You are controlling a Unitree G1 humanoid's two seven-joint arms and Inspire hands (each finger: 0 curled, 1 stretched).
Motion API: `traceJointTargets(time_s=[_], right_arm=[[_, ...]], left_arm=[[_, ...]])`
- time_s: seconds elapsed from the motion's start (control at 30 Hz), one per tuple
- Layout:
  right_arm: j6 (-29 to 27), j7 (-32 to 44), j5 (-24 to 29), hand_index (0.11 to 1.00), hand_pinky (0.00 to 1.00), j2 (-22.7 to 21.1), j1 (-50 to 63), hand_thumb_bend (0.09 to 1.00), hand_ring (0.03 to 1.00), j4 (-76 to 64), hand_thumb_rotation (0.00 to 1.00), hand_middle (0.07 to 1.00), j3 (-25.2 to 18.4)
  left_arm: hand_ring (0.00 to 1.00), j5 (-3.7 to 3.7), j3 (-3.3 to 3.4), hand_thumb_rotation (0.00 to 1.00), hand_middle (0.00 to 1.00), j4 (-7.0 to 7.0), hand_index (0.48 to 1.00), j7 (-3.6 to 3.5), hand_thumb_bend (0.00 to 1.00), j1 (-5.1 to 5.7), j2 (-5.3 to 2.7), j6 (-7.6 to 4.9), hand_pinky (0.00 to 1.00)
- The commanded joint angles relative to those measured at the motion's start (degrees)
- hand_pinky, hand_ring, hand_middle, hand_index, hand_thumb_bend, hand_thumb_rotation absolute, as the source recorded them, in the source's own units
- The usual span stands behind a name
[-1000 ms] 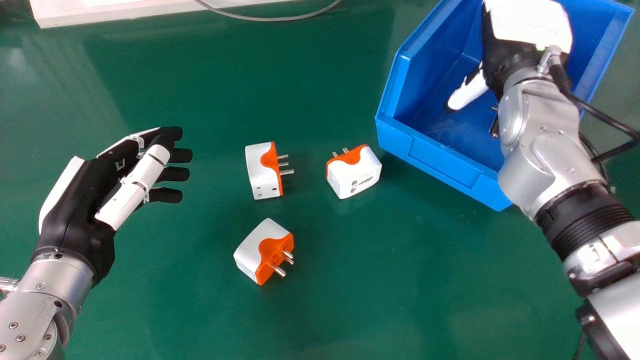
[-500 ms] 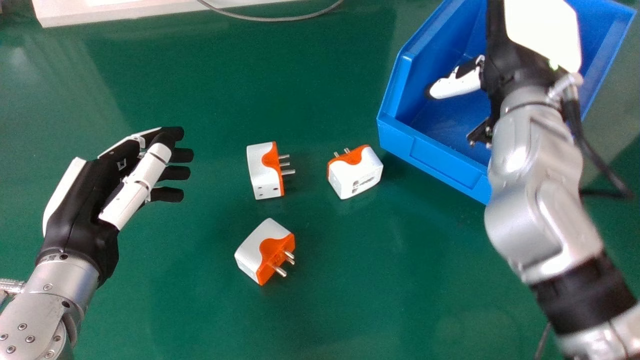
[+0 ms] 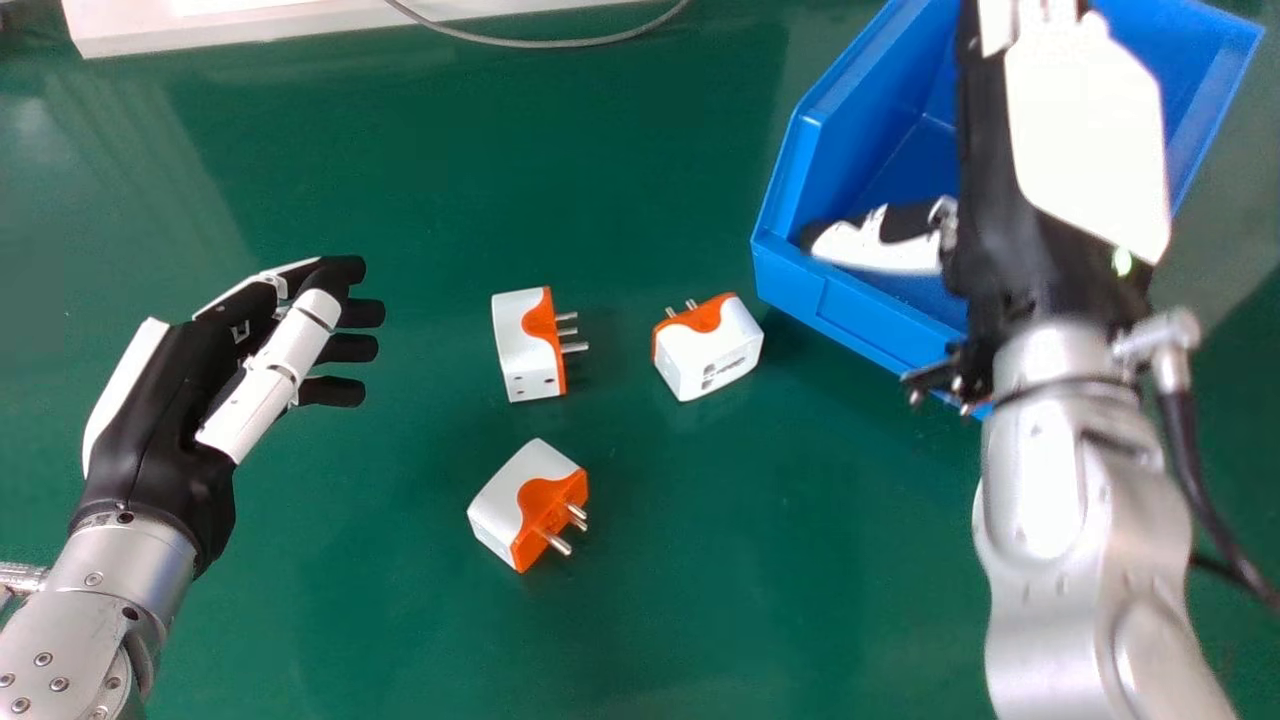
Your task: Pick all objects and put in blue box
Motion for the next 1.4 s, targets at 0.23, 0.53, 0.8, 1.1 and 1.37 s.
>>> traceJointTargets(time_s=[0.23,0.53,0.8,1.1,1.37], right_arm=[[-9.7,-0.5,-2.8,0.987,1.00,0.7,7.9,0.598,1.000,-6.6,0.10,1.000,1.1],[-13.1,1.0,-3.2,0.973,1.00,3.2,12.4,0.588,1.000,-7.8,0.09,1.000,2.4],[-17.2,3.0,-4.6,0.963,0.98,1.9,16.7,0.582,1.000,-7.8,0.07,1.000,4.7],[-22.4,7.8,-5.3,0.935,0.95,0.1,18.2,0.583,0.996,-6.9,0.06,0.996,7.5],[-29.6,11.2,-3.4,0.885,0.87,-4.2,17.4,0.569,0.945,-4.1,0.09,0.946,7.1]], left_arm=[[0.72,0.40,-0.03,0.68,0.73,-1.54,0.768,-0.07,0.35,-0.55,0.84,0.63,0.63],[0.71,1.05,-0.70,0.68,0.73,-1.32,0.768,0.07,0.36,-1.31,1.16,0.81,0.63],[0.71,1.78,-1.36,0.67,0.72,-1.46,0.769,0.16,0.35,-1.96,1.14,1.61,0.62],[0.71,1.74,-1.27,0.67,0.72,-2.13,0.772,0.18,0.35,-2.29,0.88,2.69,0.62],[0.71,1.78,-0.62,0.67,0.72,-2.69,0.772,1.30,0.35,-1.97,0.11,2.77,0.63]])
